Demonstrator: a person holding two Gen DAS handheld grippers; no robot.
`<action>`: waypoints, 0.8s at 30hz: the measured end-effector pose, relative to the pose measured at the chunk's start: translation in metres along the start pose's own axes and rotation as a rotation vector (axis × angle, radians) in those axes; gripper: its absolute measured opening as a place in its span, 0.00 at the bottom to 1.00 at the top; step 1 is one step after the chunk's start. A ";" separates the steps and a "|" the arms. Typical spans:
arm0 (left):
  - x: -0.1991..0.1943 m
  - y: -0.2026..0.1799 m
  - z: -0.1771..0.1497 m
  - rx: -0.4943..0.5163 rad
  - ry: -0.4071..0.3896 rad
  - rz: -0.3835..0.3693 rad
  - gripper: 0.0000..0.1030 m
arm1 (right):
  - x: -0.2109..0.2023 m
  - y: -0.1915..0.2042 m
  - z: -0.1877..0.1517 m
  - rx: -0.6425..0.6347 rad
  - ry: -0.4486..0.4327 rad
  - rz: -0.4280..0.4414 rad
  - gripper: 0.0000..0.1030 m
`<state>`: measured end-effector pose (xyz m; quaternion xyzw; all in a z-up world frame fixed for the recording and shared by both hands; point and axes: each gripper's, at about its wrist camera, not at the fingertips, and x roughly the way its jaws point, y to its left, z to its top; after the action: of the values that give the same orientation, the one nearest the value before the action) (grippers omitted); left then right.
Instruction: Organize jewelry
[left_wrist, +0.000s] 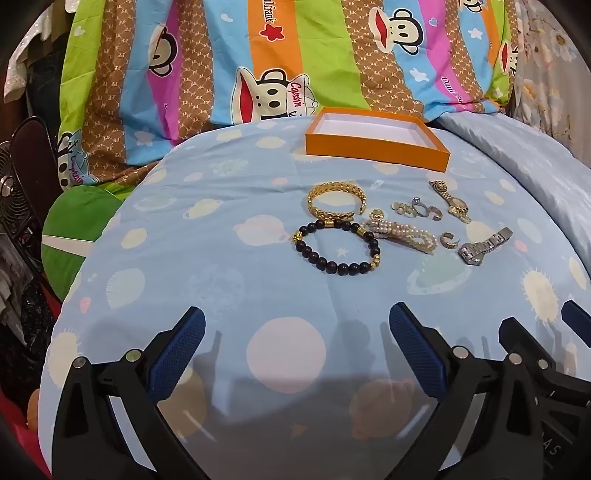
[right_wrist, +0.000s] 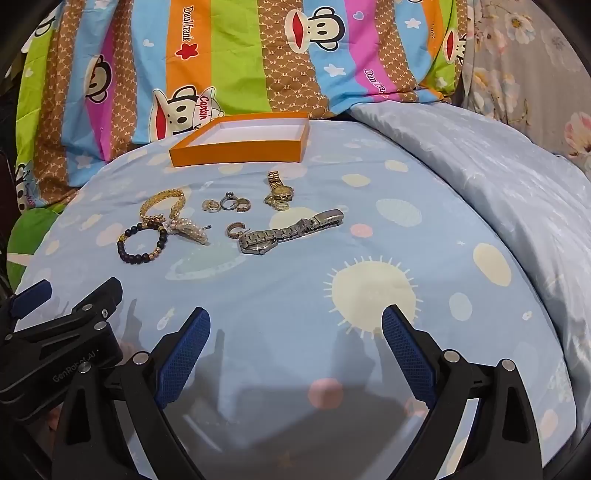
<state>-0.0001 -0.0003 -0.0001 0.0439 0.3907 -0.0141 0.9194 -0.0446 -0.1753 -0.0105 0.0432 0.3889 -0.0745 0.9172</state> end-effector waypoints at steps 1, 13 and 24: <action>0.000 0.000 0.000 -0.002 0.001 0.000 0.94 | 0.000 0.000 0.000 -0.001 0.001 0.000 0.90; 0.007 -0.010 -0.004 -0.006 0.000 -0.010 0.92 | -0.001 0.000 0.002 -0.003 0.002 -0.004 0.90; -0.003 -0.003 0.002 0.003 -0.006 -0.007 0.91 | 0.000 0.000 0.000 0.005 0.002 -0.003 0.90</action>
<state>-0.0007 -0.0037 0.0028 0.0438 0.3881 -0.0179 0.9204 -0.0445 -0.1752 -0.0106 0.0451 0.3896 -0.0766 0.9167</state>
